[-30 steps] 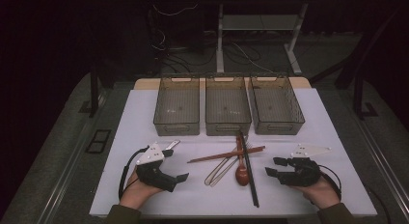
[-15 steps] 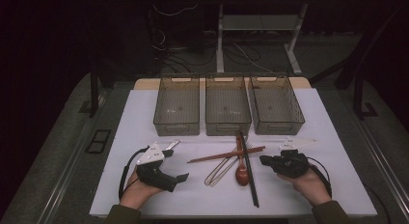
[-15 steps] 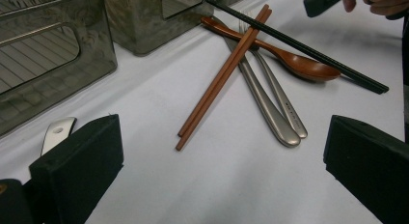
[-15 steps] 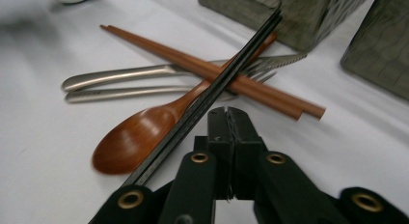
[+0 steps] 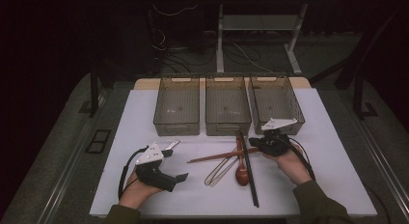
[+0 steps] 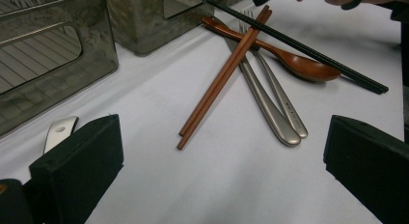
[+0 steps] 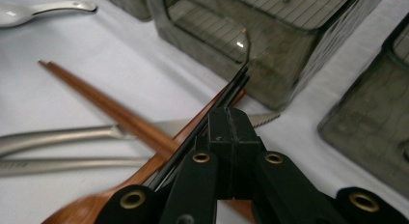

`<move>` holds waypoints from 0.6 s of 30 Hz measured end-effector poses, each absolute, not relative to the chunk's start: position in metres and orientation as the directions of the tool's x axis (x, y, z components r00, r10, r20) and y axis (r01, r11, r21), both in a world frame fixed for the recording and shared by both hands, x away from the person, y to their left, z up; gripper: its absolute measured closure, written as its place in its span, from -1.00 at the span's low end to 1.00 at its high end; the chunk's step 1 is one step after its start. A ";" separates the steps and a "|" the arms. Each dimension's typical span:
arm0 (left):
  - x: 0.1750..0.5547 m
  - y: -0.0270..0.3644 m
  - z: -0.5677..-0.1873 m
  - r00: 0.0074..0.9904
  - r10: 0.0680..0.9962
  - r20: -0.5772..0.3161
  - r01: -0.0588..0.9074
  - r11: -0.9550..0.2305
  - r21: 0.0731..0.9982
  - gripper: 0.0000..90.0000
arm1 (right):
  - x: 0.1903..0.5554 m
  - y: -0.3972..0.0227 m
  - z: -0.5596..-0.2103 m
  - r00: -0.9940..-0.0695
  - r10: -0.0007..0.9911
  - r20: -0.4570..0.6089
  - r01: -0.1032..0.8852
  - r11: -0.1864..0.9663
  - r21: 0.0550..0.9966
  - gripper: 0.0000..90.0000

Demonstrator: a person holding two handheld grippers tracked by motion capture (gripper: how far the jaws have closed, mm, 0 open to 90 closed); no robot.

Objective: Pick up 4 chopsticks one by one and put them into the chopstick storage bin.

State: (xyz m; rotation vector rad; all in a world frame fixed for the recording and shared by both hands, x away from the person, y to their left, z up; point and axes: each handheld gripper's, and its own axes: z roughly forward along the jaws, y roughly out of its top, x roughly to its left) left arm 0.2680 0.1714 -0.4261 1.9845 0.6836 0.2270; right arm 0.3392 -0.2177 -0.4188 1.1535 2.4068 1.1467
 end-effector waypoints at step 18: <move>0.268 0.171 -0.427 0.825 0.551 -0.125 0.370 -0.359 0.857 -1.00 | 0.370 -0.200 -0.425 -0.646 0.756 0.105 0.575 0.391 0.719 0.98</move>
